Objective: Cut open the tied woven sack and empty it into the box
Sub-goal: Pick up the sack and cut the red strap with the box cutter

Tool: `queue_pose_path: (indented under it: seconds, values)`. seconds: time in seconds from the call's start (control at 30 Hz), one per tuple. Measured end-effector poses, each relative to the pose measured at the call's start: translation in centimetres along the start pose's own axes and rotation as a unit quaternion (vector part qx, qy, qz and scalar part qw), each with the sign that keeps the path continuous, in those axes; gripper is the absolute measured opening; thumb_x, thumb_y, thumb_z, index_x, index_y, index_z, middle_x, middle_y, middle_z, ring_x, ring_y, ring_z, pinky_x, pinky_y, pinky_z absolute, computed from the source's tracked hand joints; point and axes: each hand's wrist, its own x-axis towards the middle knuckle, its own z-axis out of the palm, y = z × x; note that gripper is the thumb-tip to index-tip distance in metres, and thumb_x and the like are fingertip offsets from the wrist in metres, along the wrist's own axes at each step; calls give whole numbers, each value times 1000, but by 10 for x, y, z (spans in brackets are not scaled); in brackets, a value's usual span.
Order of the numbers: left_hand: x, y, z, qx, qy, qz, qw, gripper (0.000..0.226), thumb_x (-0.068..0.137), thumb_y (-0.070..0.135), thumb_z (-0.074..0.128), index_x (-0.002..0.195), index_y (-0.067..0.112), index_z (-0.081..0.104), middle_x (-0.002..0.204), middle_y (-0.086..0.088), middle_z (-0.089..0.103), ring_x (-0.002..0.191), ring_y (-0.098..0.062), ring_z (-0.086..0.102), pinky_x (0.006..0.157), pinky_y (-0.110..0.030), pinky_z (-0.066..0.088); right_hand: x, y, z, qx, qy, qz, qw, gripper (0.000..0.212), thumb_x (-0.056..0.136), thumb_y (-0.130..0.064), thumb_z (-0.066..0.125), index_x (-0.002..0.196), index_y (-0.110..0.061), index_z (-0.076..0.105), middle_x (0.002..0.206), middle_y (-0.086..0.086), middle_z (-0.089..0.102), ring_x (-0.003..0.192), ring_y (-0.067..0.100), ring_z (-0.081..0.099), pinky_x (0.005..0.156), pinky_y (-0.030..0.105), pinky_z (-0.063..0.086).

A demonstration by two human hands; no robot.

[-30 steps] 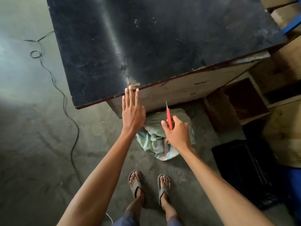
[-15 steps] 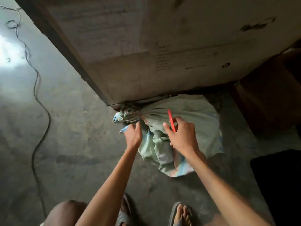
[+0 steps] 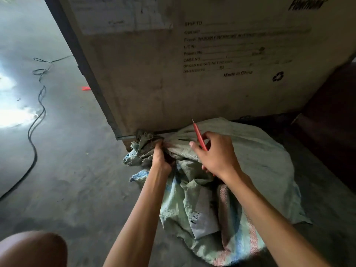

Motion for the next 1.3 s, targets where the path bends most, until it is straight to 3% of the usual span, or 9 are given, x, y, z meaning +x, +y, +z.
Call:
queue_pose_path:
  seconds: [0.13, 0.27, 0.4, 0.6, 0.83, 0.93, 1.07, 1.17, 1.3]
  values:
    - [-45, 4, 16, 12, -19, 38, 999, 76, 74, 57, 69, 131, 6, 64, 130, -20, 67, 115, -36, 67, 97, -51, 55, -25, -19, -35, 3, 32, -6, 999, 30, 89, -46, 68, 80, -18, 65, 57, 2, 65, 44, 17, 64, 53, 41, 57]
    - [-111, 22, 48, 76, -52, 180, 979, 83, 66, 54, 83, 127, 1, 65, 113, -16, 73, 92, -34, 75, 94, -60, 53, -32, -47, -78, -11, 110, -43, 993, 24, 91, -44, 66, 80, -23, 67, 57, -2, 62, 51, 13, 60, 53, 37, 51]
    - [-162, 31, 75, 182, -111, 294, 932, 56, 80, 51, 75, 107, 2, 74, 102, -18, 78, 103, -37, 72, 98, -56, 53, -42, -64, -106, 11, 179, -83, 980, 19, 93, -40, 65, 86, -23, 68, 53, -5, 59, 48, 11, 57, 51, 37, 49]
    - [-196, 28, 83, 294, -205, 241, 902, 64, 77, 70, 63, 109, 18, 78, 106, -12, 78, 109, -30, 71, 109, -54, 45, -69, -75, -133, 55, 225, -114, 966, 20, 90, -46, 69, 90, -26, 70, 61, -9, 66, 58, 8, 64, 53, 24, 49]
    - [-206, 17, 73, 219, -284, 95, 929, 65, 85, 60, 64, 125, 10, 70, 123, -18, 71, 118, -31, 67, 110, -46, 45, -88, -63, -145, 27, 212, -124, 969, 44, 98, -61, 47, 78, -26, 65, 59, -8, 58, 58, 12, 60, 51, 22, 38]
    - [-205, 19, 68, 191, -288, 88, 934, 60, 89, 56, 62, 122, 7, 71, 119, -19, 73, 112, -31, 70, 103, -43, 50, -91, -58, -145, -40, 216, -126, 967, 45, 98, -61, 45, 74, -25, 59, 57, -10, 53, 55, 9, 56, 50, 20, 35]
    - [-203, 24, 72, 209, -260, 140, 932, 65, 74, 59, 77, 119, 12, 74, 119, -16, 73, 117, -33, 67, 111, -50, 43, -99, -49, -142, -91, 210, -113, 967, 47, 96, -66, 42, 78, -27, 59, 65, -13, 56, 59, 5, 57, 51, 21, 39]
    - [-213, 24, 77, 231, -218, 215, 924, 44, 74, 52, 78, 89, 12, 82, 95, -13, 79, 91, -26, 73, 89, -39, 53, -100, -44, -141, -101, 203, -105, 968, 45, 96, -67, 43, 77, -29, 58, 66, -13, 56, 60, 4, 56, 51, 20, 36]
    - [-216, 28, 80, 233, -181, 307, 905, 45, 76, 44, 80, 75, 0, 77, 67, -5, 73, 58, -12, 59, 51, -25, 51, -98, -45, -140, -107, 199, -88, 970, 52, 95, -69, 40, 72, -26, 57, 62, -10, 56, 58, 5, 56, 51, 18, 32]
